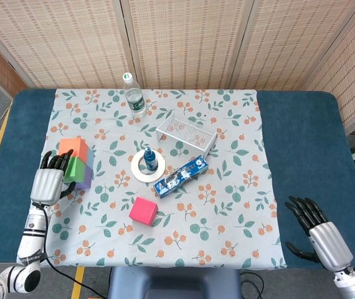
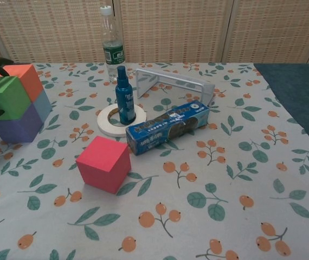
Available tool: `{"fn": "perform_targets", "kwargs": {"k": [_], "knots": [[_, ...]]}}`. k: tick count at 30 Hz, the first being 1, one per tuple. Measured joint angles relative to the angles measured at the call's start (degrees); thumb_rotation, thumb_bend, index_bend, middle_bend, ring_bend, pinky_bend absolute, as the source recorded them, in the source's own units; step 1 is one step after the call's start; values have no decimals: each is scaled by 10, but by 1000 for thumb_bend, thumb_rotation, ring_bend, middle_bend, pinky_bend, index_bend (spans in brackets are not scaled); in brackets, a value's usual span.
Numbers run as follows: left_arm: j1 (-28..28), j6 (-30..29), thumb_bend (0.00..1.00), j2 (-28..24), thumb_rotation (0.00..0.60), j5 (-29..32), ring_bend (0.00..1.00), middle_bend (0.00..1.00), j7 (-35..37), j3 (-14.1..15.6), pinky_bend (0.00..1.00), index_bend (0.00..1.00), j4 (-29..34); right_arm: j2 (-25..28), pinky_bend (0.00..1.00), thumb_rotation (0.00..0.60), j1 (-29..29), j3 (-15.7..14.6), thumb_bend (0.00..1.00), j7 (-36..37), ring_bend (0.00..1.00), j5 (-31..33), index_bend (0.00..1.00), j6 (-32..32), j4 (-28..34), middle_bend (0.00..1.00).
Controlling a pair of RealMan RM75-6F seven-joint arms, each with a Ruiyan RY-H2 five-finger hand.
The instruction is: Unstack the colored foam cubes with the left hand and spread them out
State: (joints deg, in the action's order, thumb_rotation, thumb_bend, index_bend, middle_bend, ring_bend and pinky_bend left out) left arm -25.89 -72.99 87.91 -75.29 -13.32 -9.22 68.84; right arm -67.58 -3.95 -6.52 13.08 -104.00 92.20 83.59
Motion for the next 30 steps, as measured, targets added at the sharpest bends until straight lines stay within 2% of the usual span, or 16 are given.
{"fn": "perform_targets", "kwargs": {"k": [13, 22, 30], "knots": [[5, -33, 306, 27, 600, -24, 312, 284, 8, 2, 135, 97, -46, 2, 0, 600, -1, -1, 151, -5, 0, 5, 0, -10, 4, 0], [8, -76, 322, 51, 600, -49, 472, 465, 48, -1, 279, 267, -90, 1, 0, 600, -1, -1, 152, -5, 0, 6, 0, -12, 3, 0], [11, -93, 320, 58, 600, -61, 499, 483, 71, -6, 303, 301, -107, 1, 0, 600, -1, -1, 152, -6, 0, 6, 0, -13, 4, 0]]}}
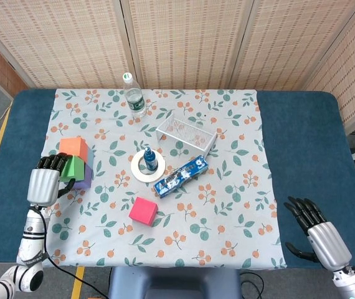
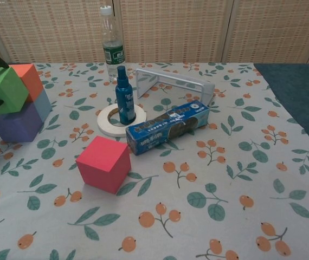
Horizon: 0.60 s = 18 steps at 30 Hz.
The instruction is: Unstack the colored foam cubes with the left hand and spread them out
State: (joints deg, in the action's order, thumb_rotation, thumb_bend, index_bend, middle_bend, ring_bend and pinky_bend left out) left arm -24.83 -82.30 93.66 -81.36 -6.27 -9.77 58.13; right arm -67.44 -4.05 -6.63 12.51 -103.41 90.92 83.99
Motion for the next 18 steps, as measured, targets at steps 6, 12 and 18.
{"fn": "perform_targets", "kwargs": {"k": [6, 12, 18], "knots": [[6, -20, 320, -17, 600, -9, 500, 478, 2, -1, 302, 306, 30, -1, 0, 600, 0, -1, 152, -1, 0, 0, 0, -2, -1, 0], [24, -36, 321, -64, 600, -37, 503, 476, 3, 23, 282, 306, 121, 0, 0, 600, -1, -1, 152, 0, 0, 0, 0, -2, -1, 0], [68, -45, 321, -125, 600, -86, 501, 476, 11, 101, 246, 307, 232, 0, 0, 600, -1, -2, 152, 3, 0, -3, 0, -3, -1, 0]]}}
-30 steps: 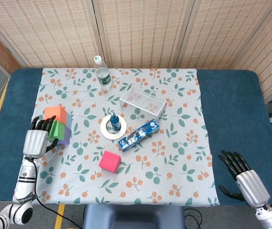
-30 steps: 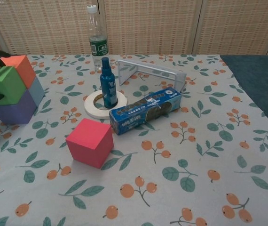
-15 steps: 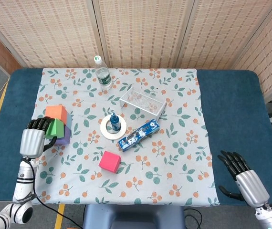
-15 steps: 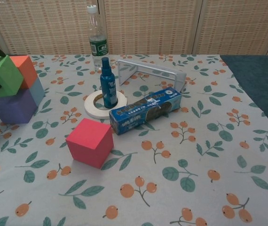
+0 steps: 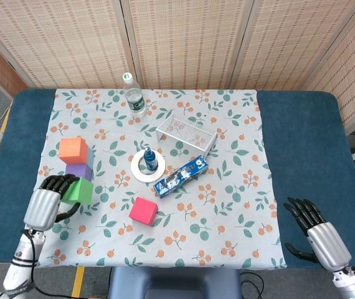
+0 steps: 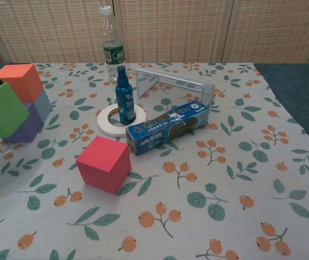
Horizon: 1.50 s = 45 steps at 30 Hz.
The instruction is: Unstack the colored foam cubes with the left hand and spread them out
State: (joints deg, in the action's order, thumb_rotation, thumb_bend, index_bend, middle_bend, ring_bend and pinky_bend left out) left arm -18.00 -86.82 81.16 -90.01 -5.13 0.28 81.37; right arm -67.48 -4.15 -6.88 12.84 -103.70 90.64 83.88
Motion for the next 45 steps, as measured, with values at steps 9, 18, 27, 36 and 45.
{"fn": "perform_targets", "kwargs": {"k": [9, 18, 27, 36, 45], "knots": [[33, 26, 321, 7, 600, -44, 389, 348, 7, 67, 203, 267, 41, 2, 0, 600, -2, -10, 151, 3, 0, -13, 0, -3, 2, 0], [40, 57, 317, 25, 600, -59, 0, 0, -16, 80, 104, 0, 24, 6, 0, 600, 0, -14, 152, 10, 0, -20, 0, 4, 3, 0], [39, 61, 319, -16, 600, -64, 0, 0, -3, 78, 84, 0, 72, 6, 0, 600, 0, -15, 151, 10, 0, -21, 0, 5, 3, 0], [24, 25, 327, -58, 600, -51, 0, 0, 0, 8, 35, 0, 80, 7, 0, 600, 1, -13, 152, 12, 0, -19, 0, 7, 3, 0], [-50, 161, 330, -60, 600, 91, 0, 0, 64, -83, 21, 0, -35, 9, 0, 600, 0, -17, 152, -14, 0, -22, 0, -5, 6, 0]]}}
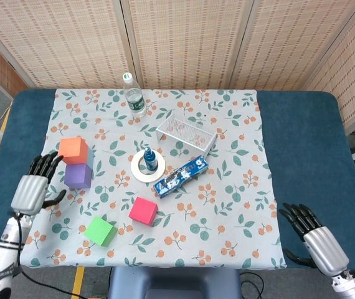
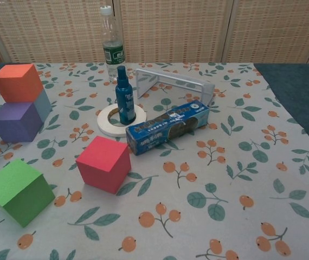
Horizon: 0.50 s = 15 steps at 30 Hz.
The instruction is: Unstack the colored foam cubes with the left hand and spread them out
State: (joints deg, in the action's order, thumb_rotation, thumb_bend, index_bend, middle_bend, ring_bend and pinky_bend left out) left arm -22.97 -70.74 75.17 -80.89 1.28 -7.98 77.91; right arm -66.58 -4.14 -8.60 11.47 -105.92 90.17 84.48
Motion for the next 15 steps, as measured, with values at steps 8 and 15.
{"fn": "perform_targets", "kwargs": {"k": [8, 15], "knots": [[-98, 107, 332, 57, 600, 57, 0, 0, 31, -55, 13, 0, -168, 1, 0, 600, 6, -1, 152, -8, 0, -11, 0, 20, 2, 0], [-126, 191, 335, 51, 600, 76, 0, 0, 39, -53, 17, 0, -167, -4, 0, 600, 6, 0, 152, -16, 0, -7, 0, 14, 2, 0]]}}
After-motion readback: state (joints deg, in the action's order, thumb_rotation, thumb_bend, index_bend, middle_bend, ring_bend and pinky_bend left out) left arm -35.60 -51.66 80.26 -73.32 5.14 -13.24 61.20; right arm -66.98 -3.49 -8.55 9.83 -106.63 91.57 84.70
